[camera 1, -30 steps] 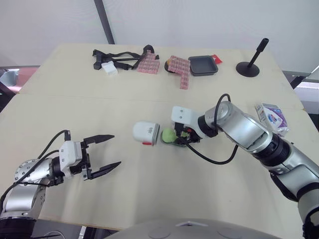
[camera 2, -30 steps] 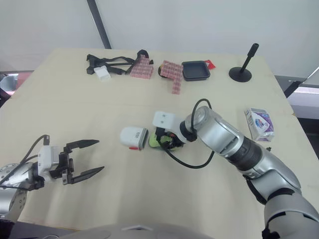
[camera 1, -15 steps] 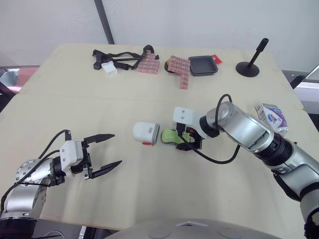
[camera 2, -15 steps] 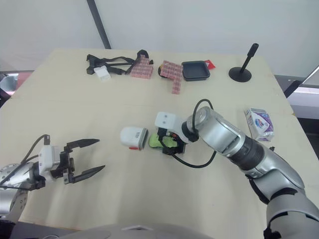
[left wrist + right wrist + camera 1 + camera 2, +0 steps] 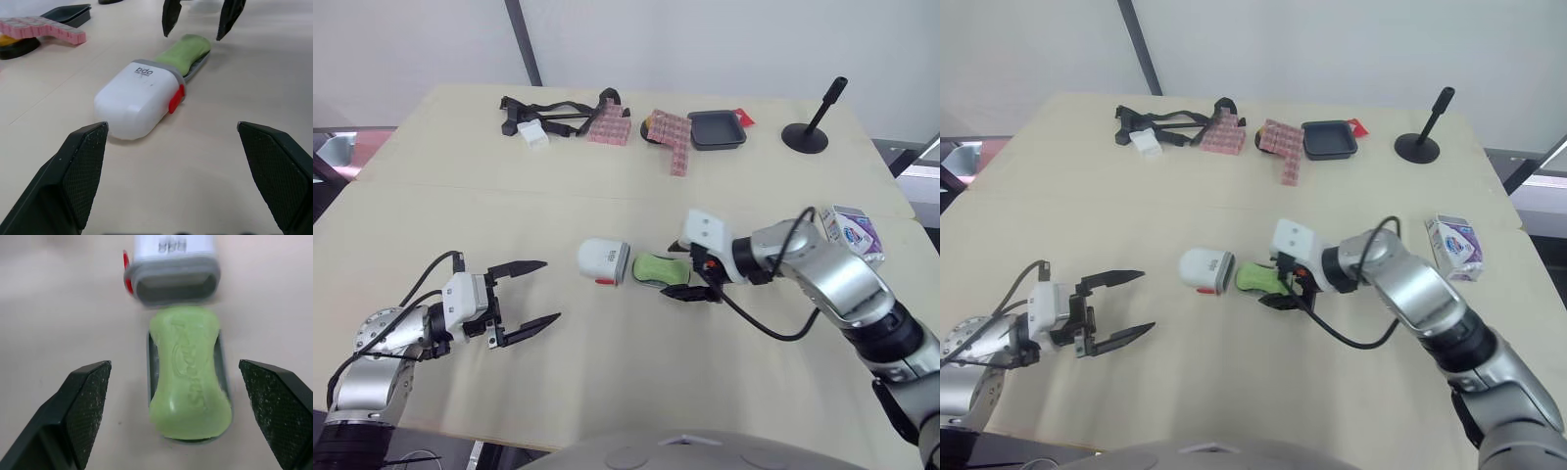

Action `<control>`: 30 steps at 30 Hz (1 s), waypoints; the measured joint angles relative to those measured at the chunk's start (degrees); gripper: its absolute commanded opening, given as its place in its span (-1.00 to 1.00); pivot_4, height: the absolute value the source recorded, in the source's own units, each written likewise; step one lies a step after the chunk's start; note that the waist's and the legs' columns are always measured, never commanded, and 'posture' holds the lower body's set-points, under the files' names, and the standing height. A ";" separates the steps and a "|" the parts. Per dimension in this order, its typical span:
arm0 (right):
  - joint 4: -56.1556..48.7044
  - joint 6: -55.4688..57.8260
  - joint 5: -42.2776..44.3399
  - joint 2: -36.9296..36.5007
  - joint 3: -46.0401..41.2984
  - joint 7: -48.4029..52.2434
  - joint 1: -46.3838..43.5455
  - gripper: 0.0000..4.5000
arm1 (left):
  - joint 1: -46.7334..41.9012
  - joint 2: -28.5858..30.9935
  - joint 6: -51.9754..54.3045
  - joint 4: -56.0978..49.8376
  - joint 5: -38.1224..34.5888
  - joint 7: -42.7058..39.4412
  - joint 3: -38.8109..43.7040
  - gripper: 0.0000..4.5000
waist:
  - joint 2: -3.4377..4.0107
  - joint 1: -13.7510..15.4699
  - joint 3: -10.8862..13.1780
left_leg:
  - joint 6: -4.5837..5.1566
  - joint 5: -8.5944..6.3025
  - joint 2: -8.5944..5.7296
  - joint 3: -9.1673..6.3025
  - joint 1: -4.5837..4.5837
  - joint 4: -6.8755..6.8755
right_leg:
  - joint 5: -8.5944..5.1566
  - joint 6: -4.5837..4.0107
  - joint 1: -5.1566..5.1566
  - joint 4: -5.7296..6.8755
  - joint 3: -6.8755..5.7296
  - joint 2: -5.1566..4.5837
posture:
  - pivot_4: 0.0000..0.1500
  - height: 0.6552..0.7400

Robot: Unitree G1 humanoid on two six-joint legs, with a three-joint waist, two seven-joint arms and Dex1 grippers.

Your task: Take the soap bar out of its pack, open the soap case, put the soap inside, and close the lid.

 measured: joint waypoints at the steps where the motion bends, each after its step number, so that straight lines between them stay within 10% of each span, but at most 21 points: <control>1: -0.18 -3.19 0.77 -0.36 -2.22 0.71 2.71 0.99 | -0.53 0.02 0.10 0.02 0.10 -0.04 -0.08 1.00 | 0.00 0.00 0.00 | 0.00 0.00 0.00 0.00 0.00 0.00 | 0.00 0.00 0.00 0.00 0.00 0.00 | 1.00 1.00; 13: 3.19 -41.04 2.07 5.62 -17.84 1.98 36.35 0.99 | -21.43 4.18 1.80 10.95 2.85 -10.69 -6.32 1.00 | -0.10 -0.65 -0.10 | 0.10 0.04 -0.08 0.01 -0.04 0.02 | -0.01 -0.02 0.02 0.06 0.03 -0.08 | 1.00 1.00; 30: 2.17 -55.08 0.98 7.30 -19.13 -1.91 50.29 0.99 | -48.92 1.80 -2.37 34.00 14.14 -19.82 -27.60 1.00 | -0.14 -1.40 -0.12 | 0.29 0.04 -0.19 -0.06 -0.11 -0.02 | -0.01 -0.02 0.18 0.04 -0.05 -0.22 | 1.00 1.00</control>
